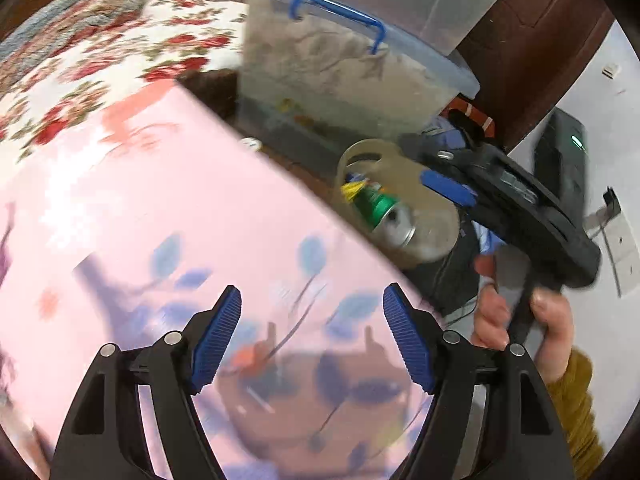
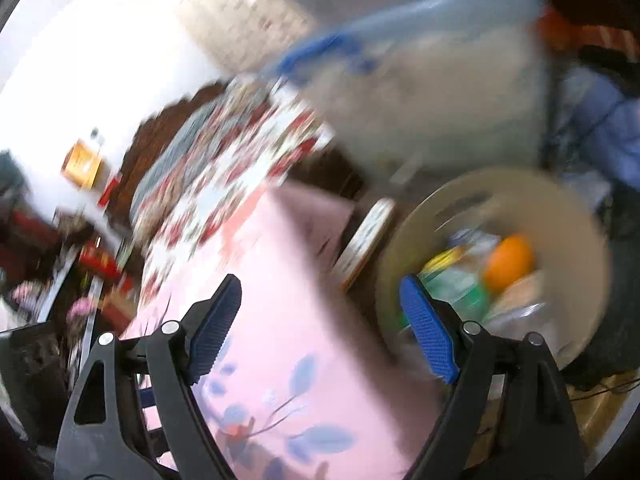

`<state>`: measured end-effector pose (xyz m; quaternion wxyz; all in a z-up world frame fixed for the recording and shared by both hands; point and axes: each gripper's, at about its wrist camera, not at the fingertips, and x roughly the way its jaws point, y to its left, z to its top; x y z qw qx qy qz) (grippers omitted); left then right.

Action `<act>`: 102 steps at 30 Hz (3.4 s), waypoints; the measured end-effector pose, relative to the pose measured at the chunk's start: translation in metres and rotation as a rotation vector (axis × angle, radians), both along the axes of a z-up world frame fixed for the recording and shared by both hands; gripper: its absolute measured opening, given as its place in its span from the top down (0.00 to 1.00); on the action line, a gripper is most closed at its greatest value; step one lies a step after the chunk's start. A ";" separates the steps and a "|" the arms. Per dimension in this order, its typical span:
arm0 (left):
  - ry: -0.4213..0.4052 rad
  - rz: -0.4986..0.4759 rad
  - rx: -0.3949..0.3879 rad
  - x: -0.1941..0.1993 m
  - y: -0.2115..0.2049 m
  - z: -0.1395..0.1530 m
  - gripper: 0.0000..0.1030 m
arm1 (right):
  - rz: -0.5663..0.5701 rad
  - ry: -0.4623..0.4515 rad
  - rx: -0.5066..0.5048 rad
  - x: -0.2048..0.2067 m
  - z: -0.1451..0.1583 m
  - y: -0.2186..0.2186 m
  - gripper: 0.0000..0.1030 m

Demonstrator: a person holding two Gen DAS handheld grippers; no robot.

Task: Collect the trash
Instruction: 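Move both tools back over the bed cover toward the pink paper cup, then grasp the pink paper cup with the left tool while the right reaches the green wrapper, then hold the cup in the left tool while the right grasps the green-white wrapper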

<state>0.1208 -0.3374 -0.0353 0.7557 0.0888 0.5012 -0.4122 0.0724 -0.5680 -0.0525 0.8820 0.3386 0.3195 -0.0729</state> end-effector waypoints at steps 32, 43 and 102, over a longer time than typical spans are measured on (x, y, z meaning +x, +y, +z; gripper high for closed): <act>0.123 0.523 -0.123 0.019 0.393 -0.050 0.67 | 0.855 0.141 0.093 0.125 -0.057 0.420 0.67; 0.132 0.742 -0.245 -0.010 0.481 -0.056 0.80 | 0.852 0.064 -0.360 0.167 -0.006 0.464 0.24; -0.016 0.733 -0.178 -0.010 0.446 -0.052 0.70 | 0.834 0.064 0.472 0.124 -0.080 0.418 0.58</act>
